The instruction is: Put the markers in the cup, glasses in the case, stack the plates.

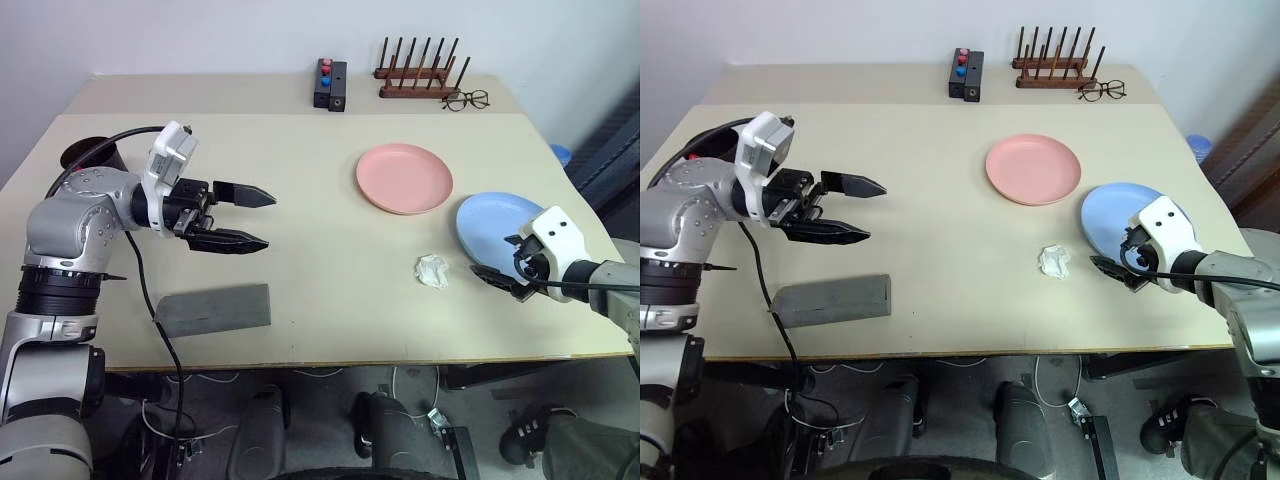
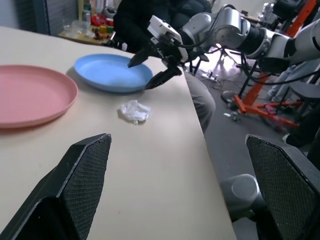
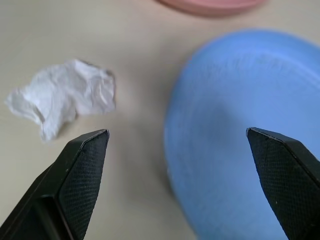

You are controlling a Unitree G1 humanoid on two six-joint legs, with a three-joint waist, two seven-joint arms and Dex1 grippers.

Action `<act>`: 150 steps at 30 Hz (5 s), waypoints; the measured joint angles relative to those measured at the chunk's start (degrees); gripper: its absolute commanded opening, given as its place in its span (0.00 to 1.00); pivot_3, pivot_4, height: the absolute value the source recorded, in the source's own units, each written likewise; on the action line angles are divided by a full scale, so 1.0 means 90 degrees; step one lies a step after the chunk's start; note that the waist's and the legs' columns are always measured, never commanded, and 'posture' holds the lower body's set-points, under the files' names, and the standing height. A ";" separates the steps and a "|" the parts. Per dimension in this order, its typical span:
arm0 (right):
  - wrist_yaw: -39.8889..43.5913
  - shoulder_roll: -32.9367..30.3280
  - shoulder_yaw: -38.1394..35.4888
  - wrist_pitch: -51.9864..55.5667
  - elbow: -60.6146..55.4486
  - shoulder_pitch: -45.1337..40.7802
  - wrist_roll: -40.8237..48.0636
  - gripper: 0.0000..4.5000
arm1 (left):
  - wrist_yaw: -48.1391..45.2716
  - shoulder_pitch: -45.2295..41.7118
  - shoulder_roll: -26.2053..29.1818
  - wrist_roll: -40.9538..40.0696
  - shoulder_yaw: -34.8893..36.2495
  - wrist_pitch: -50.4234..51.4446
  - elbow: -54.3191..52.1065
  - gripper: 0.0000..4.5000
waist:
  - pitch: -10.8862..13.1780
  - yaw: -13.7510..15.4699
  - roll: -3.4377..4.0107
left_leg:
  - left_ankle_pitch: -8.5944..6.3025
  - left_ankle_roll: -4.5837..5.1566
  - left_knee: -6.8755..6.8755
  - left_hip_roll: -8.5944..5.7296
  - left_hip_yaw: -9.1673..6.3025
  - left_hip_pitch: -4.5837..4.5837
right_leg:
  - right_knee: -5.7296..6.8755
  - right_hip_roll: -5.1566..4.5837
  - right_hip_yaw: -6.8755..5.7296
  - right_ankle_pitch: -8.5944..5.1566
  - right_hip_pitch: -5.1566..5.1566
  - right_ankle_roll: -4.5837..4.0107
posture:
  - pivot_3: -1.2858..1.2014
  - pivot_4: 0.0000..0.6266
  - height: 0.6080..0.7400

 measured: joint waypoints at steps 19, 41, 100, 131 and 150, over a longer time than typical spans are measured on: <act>-0.0119 0.0131 0.0436 0.0428 0.0544 -0.1233 -0.0266 0.02 | 0.0091 0.0001 0.0011 0.0014 0.0042 -0.0071 0.0005 1.00 | 0.0000 0.0004 0.0000 | 0.0000 0.0000 -0.0004 0.0000 0.0001 -0.0002 | -0.0007 0.0000 0.0000 0.0001 -0.0002 -0.0001 | 0.52 0.24 1.00; 0.0134 -0.0027 0.0916 0.0395 0.0412 -0.1043 -0.0836 1.00 | 0.0412 0.0016 -0.0035 -0.0059 0.0237 0.0043 -0.0114 1.00 | 0.0001 -0.0002 0.0002 | 0.0000 0.0000 -0.0011 -0.0003 0.0001 -0.0018 | -0.0023 -0.0001 -0.0001 0.0008 -0.0006 -0.0009 | 0.52 0.24 1.00; -0.0427 0.2737 0.2125 -0.1768 0.2779 -0.4304 -0.1595 0.01 | 0.0751 -0.0268 -0.0201 -0.0020 0.0321 0.0418 0.0063 1.00 | 0.0003 -0.0303 0.0002 | 0.0001 0.0001 -0.0017 -0.0004 -0.0002 -0.0016 | -0.0002 0.0001 -0.0001 0.0007 -0.0009 0.0002 | 0.52 0.24 1.00; 0.0572 0.2117 0.0749 -0.0141 0.0679 -0.3007 -0.0100 1.00 | 0.1004 0.0125 -0.0015 -0.0342 0.0606 0.0762 -0.0400 1.00 | 0.0003 -0.0194 0.0003 | 0.0000 -0.0001 -0.0018 -0.0004 -0.0003 -0.0007 | 0.0007 0.0000 0.0000 0.0000 -0.0007 0.0001 | 0.52 0.24 1.00; 0.0179 0.1263 0.1255 0.1086 -0.0430 -0.1092 0.0012 0.81 | 0.0870 0.0048 -0.0163 -0.0352 0.0483 0.0729 -0.0218 1.00 | 0.0003 -0.0154 0.0003 | 0.0000 -0.0001 -0.0014 -0.0002 -0.0001 -0.0003 | 0.0002 -0.0001 0.0000 0.0000 -0.0006 -0.0007 | 0.52 0.24 1.00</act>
